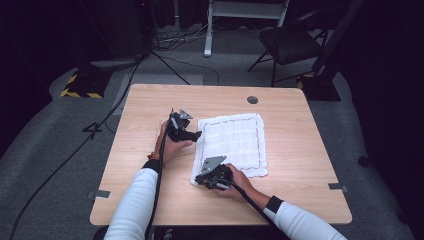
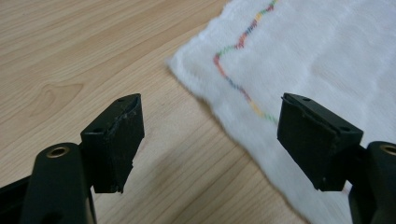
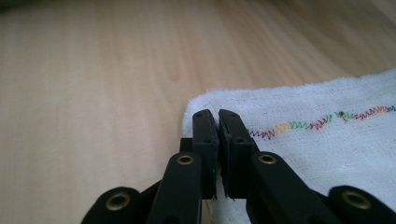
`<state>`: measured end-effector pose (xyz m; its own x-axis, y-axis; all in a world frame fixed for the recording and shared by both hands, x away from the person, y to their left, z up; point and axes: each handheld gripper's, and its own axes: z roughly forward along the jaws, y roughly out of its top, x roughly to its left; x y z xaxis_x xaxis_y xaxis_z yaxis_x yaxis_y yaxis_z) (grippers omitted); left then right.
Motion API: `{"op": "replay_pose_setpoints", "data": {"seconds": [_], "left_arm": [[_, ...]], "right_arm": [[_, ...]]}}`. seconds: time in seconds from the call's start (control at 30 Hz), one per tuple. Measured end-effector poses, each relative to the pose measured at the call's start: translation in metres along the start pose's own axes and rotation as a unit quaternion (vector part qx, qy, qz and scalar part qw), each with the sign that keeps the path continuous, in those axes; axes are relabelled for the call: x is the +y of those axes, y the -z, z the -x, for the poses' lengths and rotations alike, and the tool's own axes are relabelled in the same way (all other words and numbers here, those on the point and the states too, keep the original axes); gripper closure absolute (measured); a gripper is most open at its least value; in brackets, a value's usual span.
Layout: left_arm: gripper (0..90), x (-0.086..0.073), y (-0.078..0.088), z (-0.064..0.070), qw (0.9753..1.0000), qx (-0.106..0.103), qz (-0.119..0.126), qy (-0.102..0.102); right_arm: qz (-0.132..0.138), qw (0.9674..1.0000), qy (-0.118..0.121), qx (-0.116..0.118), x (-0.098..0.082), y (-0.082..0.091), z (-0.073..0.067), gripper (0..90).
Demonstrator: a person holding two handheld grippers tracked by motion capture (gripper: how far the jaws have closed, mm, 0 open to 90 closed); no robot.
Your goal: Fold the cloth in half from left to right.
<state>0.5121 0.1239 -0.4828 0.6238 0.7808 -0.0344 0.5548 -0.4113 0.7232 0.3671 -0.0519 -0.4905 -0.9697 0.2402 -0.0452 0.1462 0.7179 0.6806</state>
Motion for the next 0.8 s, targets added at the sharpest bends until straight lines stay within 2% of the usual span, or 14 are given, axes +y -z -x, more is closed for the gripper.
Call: {"op": "replay_pose_setpoints", "data": {"seconds": [0.1, 0.13, 0.17, 0.23, 0.37, 0.47, 0.6, 0.7, 0.8], "left_arm": [[22.5, 0.002, -0.008, 0.002, 0.9999, 0.005, -0.009, 0.003], [21.9, 0.002, -0.01, 0.001, 0.9999, 0.008, -0.012, 0.0], [21.9, 0.002, -0.011, 0.001, 0.9998, 0.009, -0.015, 0.005], [21.1, 0.0, -0.013, -0.001, 0.9997, 0.009, -0.022, 0.007], [16.9, -0.005, -0.014, -0.006, 0.9989, 0.013, -0.042, 0.012], [14.6, -0.011, -0.013, -0.011, 0.9991, 0.007, -0.036, 0.021], [15.8, -0.012, -0.009, -0.011, 0.9992, 0.005, -0.04, 0.007], [35.7, -0.014, -0.004, -0.009, 0.9992, -0.019, -0.033, -0.01], [56.8, -0.016, 0.0, -0.012, 0.9985, -0.042, -0.032, -0.015]], "right_arm": [[-0.002, 0.9998, 0.012, 0.015, -0.001, 0.003, -0.013, 86.0], [-0.004, 0.9993, 0.024, 0.027, -0.002, 0.004, -0.021, 86.0], [-0.004, 0.9993, 0.024, 0.027, -0.002, 0.004, -0.021, 86.0], [-0.005, 0.9987, 0.031, 0.041, -0.003, 0.006, -0.032, 85.9], [-0.007, 0.9982, 0.033, 0.05, -0.004, 0.008, -0.039, 85.9], [-0.008, 0.9979, 0.038, 0.051, -0.005, 0.01, -0.043, 85.9], [-0.006, 0.9978, 0.033, 0.056, -0.006, 0.01, -0.041, 85.9], [-0.005, 0.9979, 0.032, 0.057, -0.008, 0.011, -0.04, 85.9], [-0.003, 0.9979, 0.034, 0.056, -0.008, 0.012, -0.04, 86.0]]}}
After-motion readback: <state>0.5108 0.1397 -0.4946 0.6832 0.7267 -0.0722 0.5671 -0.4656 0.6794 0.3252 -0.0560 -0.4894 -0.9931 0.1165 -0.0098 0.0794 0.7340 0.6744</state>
